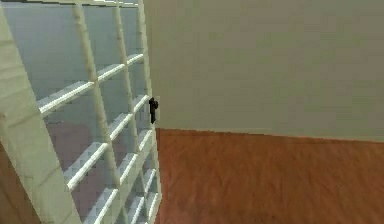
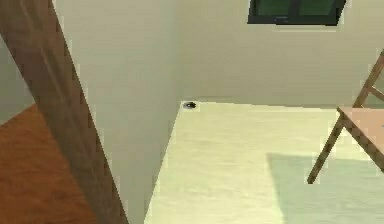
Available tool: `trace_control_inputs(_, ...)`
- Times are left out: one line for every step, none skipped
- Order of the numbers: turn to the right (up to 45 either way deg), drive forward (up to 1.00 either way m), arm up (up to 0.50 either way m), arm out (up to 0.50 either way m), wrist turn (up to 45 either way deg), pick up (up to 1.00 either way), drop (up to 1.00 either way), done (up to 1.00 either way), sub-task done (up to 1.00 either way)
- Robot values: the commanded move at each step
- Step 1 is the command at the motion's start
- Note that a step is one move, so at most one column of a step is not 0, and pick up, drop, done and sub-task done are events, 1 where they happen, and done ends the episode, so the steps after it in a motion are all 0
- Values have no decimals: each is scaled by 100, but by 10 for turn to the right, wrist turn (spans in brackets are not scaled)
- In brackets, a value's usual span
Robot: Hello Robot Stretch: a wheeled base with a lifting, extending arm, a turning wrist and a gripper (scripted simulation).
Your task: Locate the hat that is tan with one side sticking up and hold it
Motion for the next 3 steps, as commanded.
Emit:
trace_control_inputs(0,45,0,0,0,0,0,0,0)
trace_control_inputs(450,0,0,0,0,0,0,0,0)
trace_control_inputs(30,0,0,0,0,0,0,0,0)
